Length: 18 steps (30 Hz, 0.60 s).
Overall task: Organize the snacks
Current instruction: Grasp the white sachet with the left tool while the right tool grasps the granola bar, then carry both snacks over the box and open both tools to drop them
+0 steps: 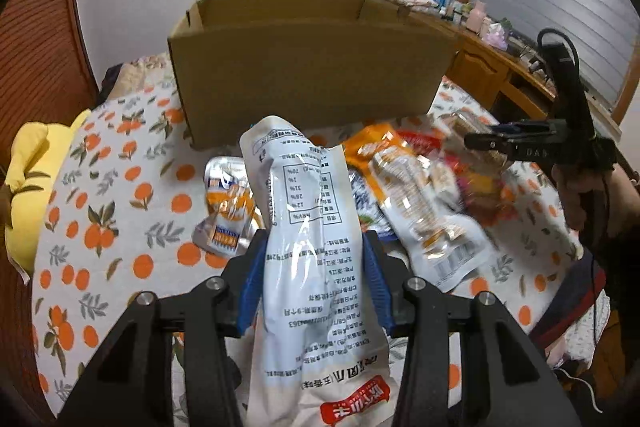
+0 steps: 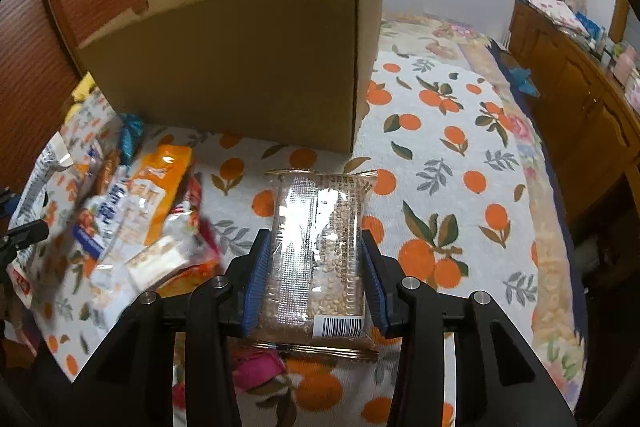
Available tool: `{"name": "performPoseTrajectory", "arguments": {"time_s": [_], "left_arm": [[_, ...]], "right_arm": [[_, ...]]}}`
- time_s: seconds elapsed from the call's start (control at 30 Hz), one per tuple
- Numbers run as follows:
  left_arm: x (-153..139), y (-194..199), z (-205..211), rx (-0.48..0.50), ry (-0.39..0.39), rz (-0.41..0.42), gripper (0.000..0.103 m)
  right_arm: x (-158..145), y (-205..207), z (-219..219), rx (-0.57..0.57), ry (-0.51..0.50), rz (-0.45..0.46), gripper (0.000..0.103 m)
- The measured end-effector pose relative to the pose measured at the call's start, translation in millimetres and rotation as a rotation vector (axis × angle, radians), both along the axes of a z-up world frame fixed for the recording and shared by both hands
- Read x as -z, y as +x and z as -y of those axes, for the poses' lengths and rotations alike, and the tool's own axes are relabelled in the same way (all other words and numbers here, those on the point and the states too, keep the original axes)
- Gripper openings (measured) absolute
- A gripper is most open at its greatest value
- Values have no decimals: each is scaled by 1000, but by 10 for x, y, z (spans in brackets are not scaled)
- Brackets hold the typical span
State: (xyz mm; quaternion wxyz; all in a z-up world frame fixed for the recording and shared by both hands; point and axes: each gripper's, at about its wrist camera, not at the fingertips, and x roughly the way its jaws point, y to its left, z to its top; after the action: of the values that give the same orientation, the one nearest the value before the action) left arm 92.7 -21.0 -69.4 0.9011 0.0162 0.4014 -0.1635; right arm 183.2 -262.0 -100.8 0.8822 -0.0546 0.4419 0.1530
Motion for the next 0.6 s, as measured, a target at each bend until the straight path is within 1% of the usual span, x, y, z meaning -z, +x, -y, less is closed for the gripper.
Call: {"name": "performPoseTrajectory", "arguments": {"time_s": [0.17, 0.33, 0.6], "left_arm": [[-210, -1, 50, 20, -6, 44, 46], [-391, 42, 100, 34, -7, 77, 46], [-603, 173, 136, 44, -4, 114, 46]], "right_arm": [[-169, -105, -8, -10, 24, 36, 43], [-405, -197, -42, -27, 37, 87, 43], [-613, -259, -170, -62, 40, 132, 43]]}}
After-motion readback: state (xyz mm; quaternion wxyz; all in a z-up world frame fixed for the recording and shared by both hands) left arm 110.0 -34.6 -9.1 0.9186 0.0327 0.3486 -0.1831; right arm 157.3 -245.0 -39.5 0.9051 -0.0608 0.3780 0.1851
